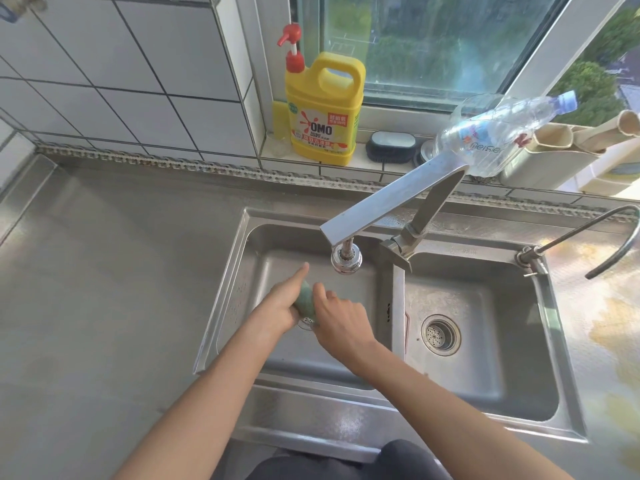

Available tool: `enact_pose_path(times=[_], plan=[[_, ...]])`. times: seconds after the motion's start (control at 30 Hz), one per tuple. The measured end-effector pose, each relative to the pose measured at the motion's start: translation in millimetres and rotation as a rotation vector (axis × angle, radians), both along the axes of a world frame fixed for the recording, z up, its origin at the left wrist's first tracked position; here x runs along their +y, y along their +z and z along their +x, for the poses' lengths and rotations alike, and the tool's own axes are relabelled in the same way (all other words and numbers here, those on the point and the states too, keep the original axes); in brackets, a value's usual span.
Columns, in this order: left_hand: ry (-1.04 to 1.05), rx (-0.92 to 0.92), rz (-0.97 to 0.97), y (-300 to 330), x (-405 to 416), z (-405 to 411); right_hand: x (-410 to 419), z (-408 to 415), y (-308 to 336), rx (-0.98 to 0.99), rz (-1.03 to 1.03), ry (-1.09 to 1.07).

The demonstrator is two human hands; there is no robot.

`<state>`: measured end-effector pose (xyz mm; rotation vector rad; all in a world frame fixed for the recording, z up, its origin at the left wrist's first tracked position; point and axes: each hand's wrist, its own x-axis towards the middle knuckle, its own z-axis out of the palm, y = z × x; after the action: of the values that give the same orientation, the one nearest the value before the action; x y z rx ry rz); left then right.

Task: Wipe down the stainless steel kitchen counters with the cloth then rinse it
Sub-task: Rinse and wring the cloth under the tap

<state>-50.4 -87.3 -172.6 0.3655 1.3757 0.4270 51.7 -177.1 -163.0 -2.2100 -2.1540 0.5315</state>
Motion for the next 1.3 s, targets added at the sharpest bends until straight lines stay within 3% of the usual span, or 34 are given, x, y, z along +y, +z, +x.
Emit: enact_pose_path(times=[0.07,0.1,0.2,0.33,0.4,0.5,0.57,0.7,0.77,0.87,0.97,1.13,1.23,1.3], plan=[[-0.046,-0.202,-0.051,16.0,-4.4,-9.0,-3.6,4.0,11.5,0.137,-0.069,-0.095],[-0.054,-0.269,-0.053,21.3,-6.2,-16.7,-3.5,8.0,19.5,0.346,-0.173,-0.188],[-0.052,-0.404,-0.003,31.5,-10.9,-43.6,-5.1,17.9,42.0,1.254,-0.535,-0.495],[-0.017,-0.637,0.122,46.2,-17.5,-50.4,-17.8,2.9,65.9,2.052,-0.892,-0.434],[-0.002,-0.876,0.184,53.4,-18.1,-43.6,-22.8,-14.8,74.4,2.307,-0.981,-0.322],[-0.088,-1.320,0.270,73.6,-17.5,-35.6,-25.8,-37.9,85.6,2.520,-0.987,-0.220],[-0.157,-1.430,0.348,83.8,-17.1,-36.6,-25.9,-45.2,91.5,2.586,-0.946,-0.176],[-0.186,-1.349,0.363,86.9,-14.5,-47.3,-28.0,-49.2,93.3,2.525,-0.871,-0.073],[-0.099,-1.124,0.312,82.6,-10.4,-51.8,-23.8,-47.9,86.7,2.394,-0.892,-0.164],[0.035,-0.624,0.256,67.5,-3.0,-49.6,-8.0,-38.7,68.3,1.930,-0.870,-0.351],[0.041,-0.284,0.228,41.9,3.3,-38.7,8.8,-27.1,46.4,1.411,-0.796,-0.352],[-0.022,0.041,0.319,-5.2,9.2,-17.4,31.2,-18.2,25.1,0.720,-0.684,-0.136],[-0.044,0.249,0.299,-25.8,13.9,-6.3,38.8,-23.8,11.9,0.457,-0.561,0.060],[-0.074,0.364,0.282,-35.5,15.9,-1.4,39.5,-28.4,2.1,0.318,-0.517,0.071]])
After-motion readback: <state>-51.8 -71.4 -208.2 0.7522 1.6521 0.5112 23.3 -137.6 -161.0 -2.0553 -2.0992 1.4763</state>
